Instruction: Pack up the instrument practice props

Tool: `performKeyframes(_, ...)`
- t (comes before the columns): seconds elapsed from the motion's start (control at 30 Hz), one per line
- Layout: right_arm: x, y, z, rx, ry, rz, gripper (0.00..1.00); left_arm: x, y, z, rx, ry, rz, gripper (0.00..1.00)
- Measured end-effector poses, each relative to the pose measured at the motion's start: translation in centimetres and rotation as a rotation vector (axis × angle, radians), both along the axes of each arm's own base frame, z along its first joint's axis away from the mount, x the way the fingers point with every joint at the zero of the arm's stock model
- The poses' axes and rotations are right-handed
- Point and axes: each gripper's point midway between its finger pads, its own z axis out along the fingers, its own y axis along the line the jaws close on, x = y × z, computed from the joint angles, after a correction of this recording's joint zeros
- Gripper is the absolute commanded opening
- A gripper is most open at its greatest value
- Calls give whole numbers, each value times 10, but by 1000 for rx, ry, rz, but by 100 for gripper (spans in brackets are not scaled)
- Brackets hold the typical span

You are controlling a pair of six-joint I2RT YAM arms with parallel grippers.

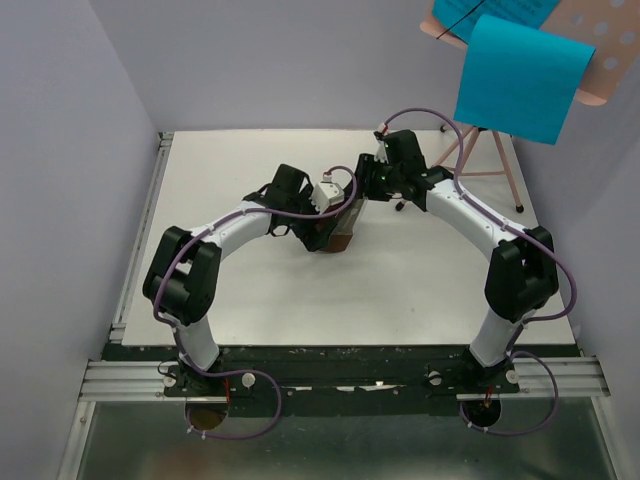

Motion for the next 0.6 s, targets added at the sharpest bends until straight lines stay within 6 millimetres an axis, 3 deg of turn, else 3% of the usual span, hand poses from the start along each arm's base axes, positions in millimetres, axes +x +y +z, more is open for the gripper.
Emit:
performKeyframes(0.23, 2, -5, -1, 9, 13, -16, 0, -1, -8, -2, 36, -28, -8, 95)
performKeyframes(0.37, 3, -7, -1, 16, 19, -24, 0, -1, -9, -5, 63, -47, 6, 86)
performKeyframes(0.47, 3, -7, -1, 17, 20, -25, 0, -3, -7, -8, 80, -49, 14, 72)
performKeyframes(0.57, 3, -7, -2, 19, 23, -28, 0, -6, -6, -10, 88, -46, 17, 47)
performKeyframes(0.6, 3, -7, -2, 19, 23, -28, 0, -7, -7, -10, 89, -45, 15, 47)
